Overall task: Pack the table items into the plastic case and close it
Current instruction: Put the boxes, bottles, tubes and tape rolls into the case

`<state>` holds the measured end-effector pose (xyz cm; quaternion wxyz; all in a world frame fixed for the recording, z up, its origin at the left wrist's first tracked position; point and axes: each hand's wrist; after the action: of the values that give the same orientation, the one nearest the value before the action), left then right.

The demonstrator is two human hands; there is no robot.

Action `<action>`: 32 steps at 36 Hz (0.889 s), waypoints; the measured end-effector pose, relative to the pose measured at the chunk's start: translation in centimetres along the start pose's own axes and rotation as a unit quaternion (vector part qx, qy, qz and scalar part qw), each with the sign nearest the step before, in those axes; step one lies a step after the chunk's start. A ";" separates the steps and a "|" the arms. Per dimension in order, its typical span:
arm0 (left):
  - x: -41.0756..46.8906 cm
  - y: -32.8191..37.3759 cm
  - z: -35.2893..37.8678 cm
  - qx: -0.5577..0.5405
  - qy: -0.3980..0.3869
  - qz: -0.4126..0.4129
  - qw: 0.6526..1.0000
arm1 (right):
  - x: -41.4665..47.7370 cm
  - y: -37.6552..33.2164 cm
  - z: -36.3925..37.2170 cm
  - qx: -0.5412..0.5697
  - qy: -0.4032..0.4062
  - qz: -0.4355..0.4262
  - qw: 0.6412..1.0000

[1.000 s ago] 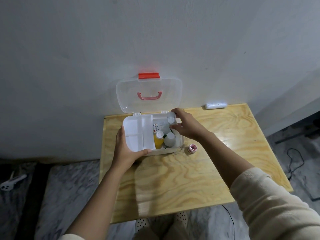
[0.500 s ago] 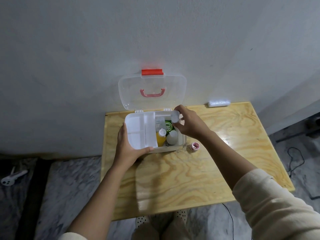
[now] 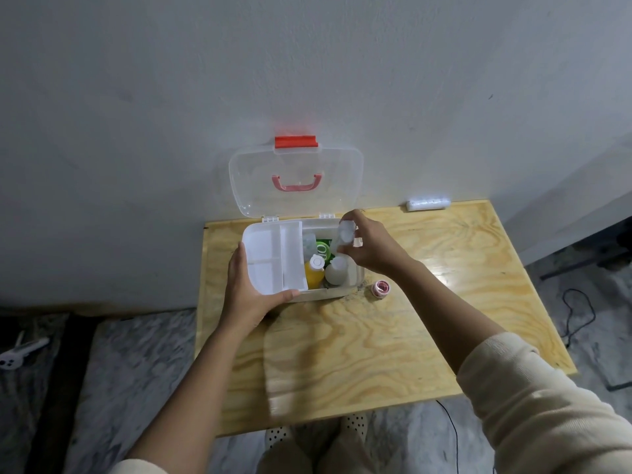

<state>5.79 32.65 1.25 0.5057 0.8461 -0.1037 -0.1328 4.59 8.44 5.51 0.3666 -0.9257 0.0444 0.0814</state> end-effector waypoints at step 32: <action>0.1 -0.3 0.1 0.002 0.000 -0.001 1.000 | 0.6 1.3 1.0 -0.183 0.053 -0.042 0.981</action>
<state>5.86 32.67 0.95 0.5042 0.8470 -0.1032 -0.1332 4.84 8.17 3.87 0.1915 -0.9812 0.0094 0.0231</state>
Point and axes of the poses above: each hand's wrist, its own x-axis towards the middle knuckle, its own z-axis out of the palm, y = z × x, and after that the axes turned 6 degrees about -y, right-handed
